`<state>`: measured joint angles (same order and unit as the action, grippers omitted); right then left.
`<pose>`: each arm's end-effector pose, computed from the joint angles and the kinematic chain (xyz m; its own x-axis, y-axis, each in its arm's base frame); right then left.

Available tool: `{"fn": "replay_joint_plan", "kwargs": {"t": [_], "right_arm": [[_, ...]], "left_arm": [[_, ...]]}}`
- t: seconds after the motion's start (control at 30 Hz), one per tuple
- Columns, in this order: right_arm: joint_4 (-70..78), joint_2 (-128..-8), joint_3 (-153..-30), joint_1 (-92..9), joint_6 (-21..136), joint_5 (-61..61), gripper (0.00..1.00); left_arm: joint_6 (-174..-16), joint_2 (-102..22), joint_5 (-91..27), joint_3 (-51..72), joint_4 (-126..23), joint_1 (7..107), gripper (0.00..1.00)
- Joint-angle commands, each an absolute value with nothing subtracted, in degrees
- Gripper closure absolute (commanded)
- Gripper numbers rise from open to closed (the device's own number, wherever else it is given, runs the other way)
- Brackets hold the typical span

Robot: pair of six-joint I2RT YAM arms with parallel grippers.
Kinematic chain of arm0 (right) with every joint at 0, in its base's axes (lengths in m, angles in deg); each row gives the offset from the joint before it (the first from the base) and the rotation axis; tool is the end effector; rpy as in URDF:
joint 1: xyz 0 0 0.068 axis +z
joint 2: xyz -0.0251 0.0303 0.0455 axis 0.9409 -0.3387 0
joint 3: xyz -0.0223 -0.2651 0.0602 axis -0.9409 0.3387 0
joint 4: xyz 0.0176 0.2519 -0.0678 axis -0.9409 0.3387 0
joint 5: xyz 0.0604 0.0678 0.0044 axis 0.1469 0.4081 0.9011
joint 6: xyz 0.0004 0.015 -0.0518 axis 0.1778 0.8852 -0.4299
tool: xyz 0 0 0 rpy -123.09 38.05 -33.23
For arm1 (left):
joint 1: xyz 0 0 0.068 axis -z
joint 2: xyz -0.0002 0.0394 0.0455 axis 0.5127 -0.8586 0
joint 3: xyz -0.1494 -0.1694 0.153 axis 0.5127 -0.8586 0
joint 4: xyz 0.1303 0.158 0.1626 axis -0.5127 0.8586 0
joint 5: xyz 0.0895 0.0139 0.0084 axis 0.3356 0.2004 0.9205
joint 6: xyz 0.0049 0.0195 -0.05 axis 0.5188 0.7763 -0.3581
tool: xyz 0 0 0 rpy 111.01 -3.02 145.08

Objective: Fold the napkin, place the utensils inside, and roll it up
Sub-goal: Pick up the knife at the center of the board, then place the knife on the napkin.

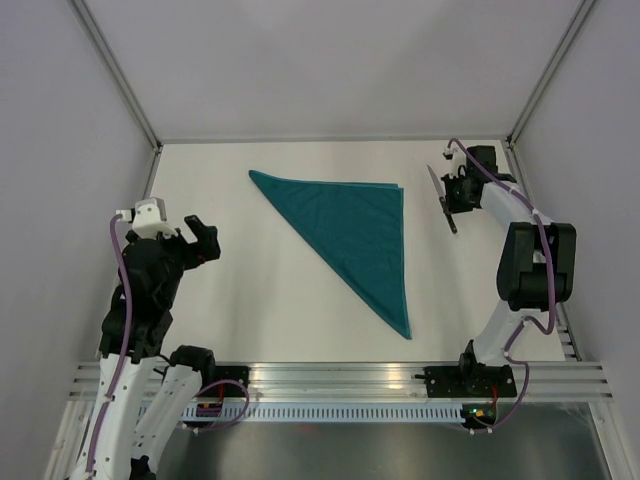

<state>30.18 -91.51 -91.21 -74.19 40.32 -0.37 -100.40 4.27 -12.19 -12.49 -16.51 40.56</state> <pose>0.3898 -0.0227 0.2089 -0.8153 -0.1207 -0.5664 -0.1490 0.9888 0.0039 0.1131 -0.0123 0.3558 -0.2328 -0.2478 -0.9404 -0.0948 0.9682 -0.2316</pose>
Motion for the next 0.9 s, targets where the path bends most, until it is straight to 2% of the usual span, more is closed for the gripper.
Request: {"fn": "replay_joint_plan", "kwargs": {"t": [0.0, 0.27, 0.6, 0.87], "right_arm": [[33.88, -87.97, -94.47, -70.74, 41.72, 0.73, 1.00], [34.15, -89.11, -96.40, -58.44, 44.36, -0.41, 1.00], [31.78, -96.39, -101.41, -42.19, 49.89, -2.78, 1.00], [26.51, -100.54, -102.03, -35.14, 53.67, -5.50, 0.99]], "left_arm": [[-98.17, 3.61, -12.45, -13.01, -17.64, 40.25, 0.00], [-98.09, 3.17, -12.10, -13.01, -17.55, 40.33, 0.00], [-98.17, 2.20, -11.39, -13.01, -17.38, 40.25, 0.00], [-98.00, 1.76, -10.95, -13.01, -17.11, 40.33, 0.00]]}}
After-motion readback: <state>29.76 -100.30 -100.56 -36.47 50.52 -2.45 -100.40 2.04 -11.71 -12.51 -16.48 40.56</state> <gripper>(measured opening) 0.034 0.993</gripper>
